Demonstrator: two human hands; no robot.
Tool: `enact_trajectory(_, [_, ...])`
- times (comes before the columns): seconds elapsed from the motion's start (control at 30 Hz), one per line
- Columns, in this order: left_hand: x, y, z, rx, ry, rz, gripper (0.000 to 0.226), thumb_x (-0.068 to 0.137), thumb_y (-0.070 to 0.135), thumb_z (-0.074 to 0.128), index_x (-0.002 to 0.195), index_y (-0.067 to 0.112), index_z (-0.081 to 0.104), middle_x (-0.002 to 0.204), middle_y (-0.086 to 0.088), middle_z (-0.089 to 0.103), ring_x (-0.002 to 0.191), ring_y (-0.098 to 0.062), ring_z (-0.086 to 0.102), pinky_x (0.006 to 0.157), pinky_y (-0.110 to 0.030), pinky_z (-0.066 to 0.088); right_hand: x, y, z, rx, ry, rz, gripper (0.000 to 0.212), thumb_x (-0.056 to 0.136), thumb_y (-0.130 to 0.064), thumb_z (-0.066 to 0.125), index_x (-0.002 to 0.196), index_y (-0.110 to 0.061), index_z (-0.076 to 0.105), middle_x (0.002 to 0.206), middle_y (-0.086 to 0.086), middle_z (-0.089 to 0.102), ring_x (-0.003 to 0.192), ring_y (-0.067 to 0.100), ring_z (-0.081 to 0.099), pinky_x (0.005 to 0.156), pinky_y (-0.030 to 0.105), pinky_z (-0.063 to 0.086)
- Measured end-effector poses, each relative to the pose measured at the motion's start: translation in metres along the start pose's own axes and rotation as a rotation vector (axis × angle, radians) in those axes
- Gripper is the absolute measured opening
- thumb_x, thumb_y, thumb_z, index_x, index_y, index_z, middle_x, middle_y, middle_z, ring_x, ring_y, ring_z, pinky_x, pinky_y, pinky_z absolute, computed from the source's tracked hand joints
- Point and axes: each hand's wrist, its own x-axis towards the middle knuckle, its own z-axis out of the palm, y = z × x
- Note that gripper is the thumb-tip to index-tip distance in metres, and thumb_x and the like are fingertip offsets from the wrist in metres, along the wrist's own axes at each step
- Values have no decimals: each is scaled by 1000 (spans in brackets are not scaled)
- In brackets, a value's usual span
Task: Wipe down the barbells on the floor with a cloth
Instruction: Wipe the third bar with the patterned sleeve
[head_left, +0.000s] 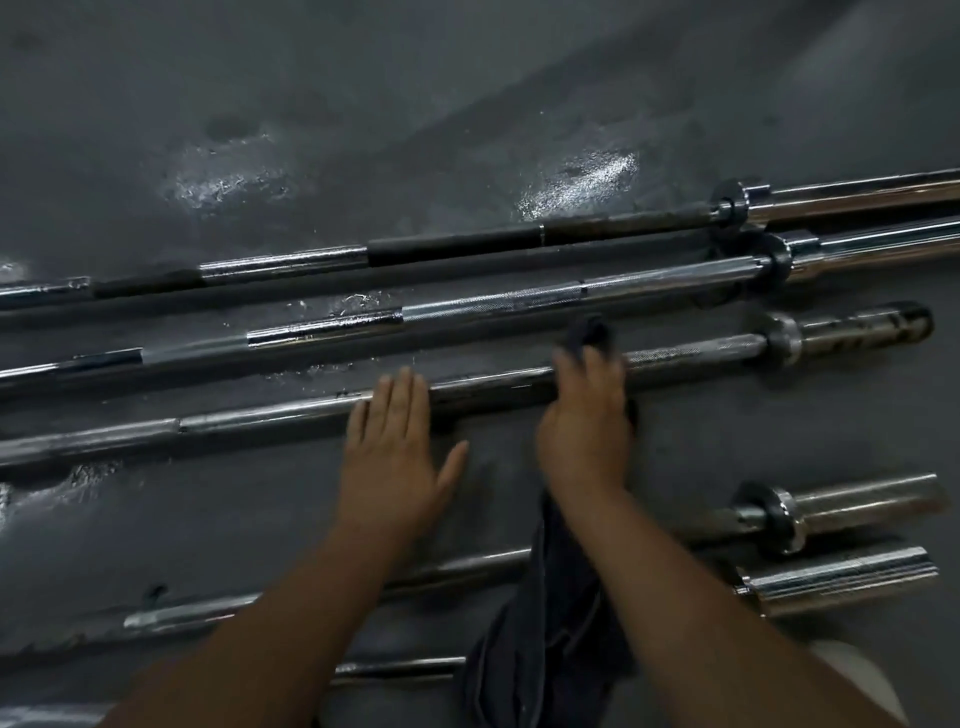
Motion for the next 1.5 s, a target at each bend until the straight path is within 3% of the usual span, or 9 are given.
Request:
enact_trajectory(0.17, [4,-3,0,-18,45,-10,77,88,56,37,148,8,42,153,-12,42,143,-29,37,115,-45,20,-25,-35,19,57,-143,-459,55,77,-15,52,131,-20,61,134,12,58,125,36,54,87,42,56])
enact_trajectory(0.37, [1,-6,-19,-86,122,-23,49,84,49,44,119,18,60,117,-3,64,106,-28,58,94,-42,38,-21,12,1,28,-10,19,63,76,-4,47,137,-15,57,142,15,50,136,42,41,104,49,44])
enact_trajectory(0.53, [-15,0,-8,-50,-117,25,83,84,55,18,146,5,42,150,-16,44,140,-30,39,118,-46,24,-68,-30,11,40,-211,-445,52,77,-10,59,128,-20,59,130,7,56,121,34,53,87,40,56])
enact_trajectory(0.8, [-63,-4,-19,-134,-38,63,55,76,44,38,117,15,60,111,-7,64,101,-31,61,87,-41,49,-65,58,-41,22,-75,191,60,88,0,50,145,-19,47,153,7,35,141,29,28,104,44,40])
enact_trajectory(0.9, [-70,5,-11,-77,-136,57,82,80,57,29,149,13,36,155,-11,37,142,-28,35,116,-43,28,-85,34,-31,11,-25,207,60,85,0,54,143,-17,48,148,10,41,139,33,31,106,46,40])
enact_trajectory(0.97, [-77,10,3,-33,-191,37,93,78,65,16,156,13,22,163,-7,22,151,-23,15,121,-42,9,-93,10,-23,24,-116,-45,62,77,0,59,137,-17,54,135,11,53,127,34,44,101,44,44])
enact_trajectory(1.1, [-81,6,15,-84,-145,29,86,80,63,20,151,18,37,154,-6,41,143,-26,32,115,-42,11,-94,-10,-21,44,-324,-465,60,74,-4,60,131,-24,59,128,5,59,121,29,52,92,43,51])
enact_trajectory(1.37, [-9,-14,-8,-216,-35,12,81,80,60,27,146,15,43,150,-9,43,137,-31,39,115,-47,24,-23,92,-54,-43,28,270,63,82,4,50,144,-9,46,151,18,36,139,38,31,112,46,32])
enact_trajectory(1.5, [-19,7,10,-99,-50,2,87,80,61,32,150,10,37,153,-12,38,143,-31,30,118,-43,5,-32,8,-7,11,-138,-117,63,83,-10,46,145,-10,44,152,17,37,145,38,24,120,46,25])
